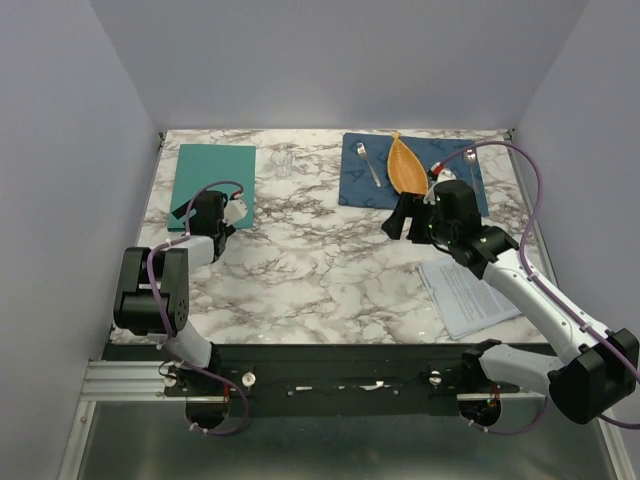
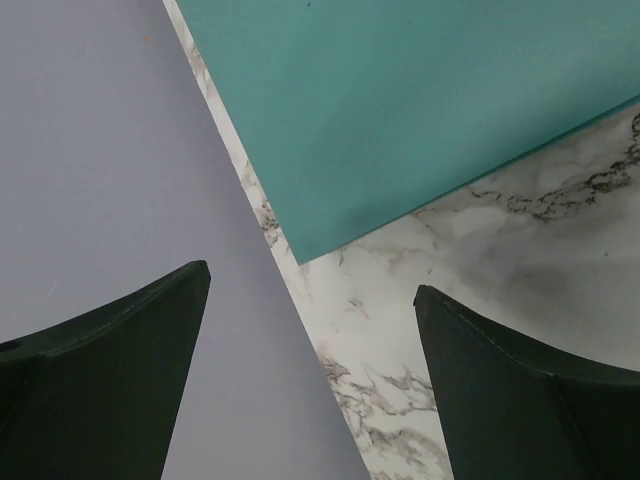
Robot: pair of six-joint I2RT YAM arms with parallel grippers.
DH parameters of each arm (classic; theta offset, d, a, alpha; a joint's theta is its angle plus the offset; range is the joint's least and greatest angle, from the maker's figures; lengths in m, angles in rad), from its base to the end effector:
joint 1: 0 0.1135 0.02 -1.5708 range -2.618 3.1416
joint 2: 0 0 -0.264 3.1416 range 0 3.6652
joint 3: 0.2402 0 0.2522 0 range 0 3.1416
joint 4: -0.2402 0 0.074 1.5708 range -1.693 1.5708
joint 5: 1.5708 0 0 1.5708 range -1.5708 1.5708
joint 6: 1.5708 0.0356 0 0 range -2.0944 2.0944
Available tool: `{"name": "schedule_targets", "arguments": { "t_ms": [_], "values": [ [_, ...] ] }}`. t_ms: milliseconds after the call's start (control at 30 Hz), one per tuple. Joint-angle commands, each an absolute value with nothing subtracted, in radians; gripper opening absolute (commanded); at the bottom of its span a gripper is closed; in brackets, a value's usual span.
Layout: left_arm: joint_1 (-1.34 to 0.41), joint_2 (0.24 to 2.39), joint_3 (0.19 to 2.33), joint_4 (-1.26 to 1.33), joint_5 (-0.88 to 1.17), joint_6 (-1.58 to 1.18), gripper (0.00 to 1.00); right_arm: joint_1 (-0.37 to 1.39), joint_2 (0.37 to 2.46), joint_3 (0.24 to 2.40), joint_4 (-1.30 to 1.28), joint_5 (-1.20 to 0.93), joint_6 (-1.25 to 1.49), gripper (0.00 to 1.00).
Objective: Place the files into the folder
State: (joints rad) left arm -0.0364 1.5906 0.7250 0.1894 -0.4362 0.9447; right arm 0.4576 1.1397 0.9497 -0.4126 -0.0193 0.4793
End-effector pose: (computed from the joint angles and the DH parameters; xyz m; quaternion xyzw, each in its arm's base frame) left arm 0.3129 0.0037 0.1633 0.3322 0.8205 0.3606 0.2939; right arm 0.2256 0.1119 0.3039 0.0051 0.8850 0.2177 0.4114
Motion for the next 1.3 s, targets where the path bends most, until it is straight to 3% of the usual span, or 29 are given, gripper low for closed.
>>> {"name": "schedule_targets", "arguments": {
  "t_ms": [0,767,1067,1267],
  "values": [
    [-0.034,1.658,0.750,0.324,-0.480,1.011,0.99,0.462,1.150,0.969,-0.400,0.029,0.483,0.87],
    [-0.034,1.816,0.716,0.557,-0.525,1.120,0.99,0.463,1.186,0.983,-0.410,0.080,0.514,0.79],
    [-0.034,1.815,0.718,0.643,-0.531,1.104,0.98,0.463,1.164,0.951,-0.379,0.084,0.534,0.68],
    [-0.034,1.799,0.735,0.653,-0.532,1.062,0.91,0.463,1.152,0.931,-0.373,0.094,0.545,0.64]
  ]
}}
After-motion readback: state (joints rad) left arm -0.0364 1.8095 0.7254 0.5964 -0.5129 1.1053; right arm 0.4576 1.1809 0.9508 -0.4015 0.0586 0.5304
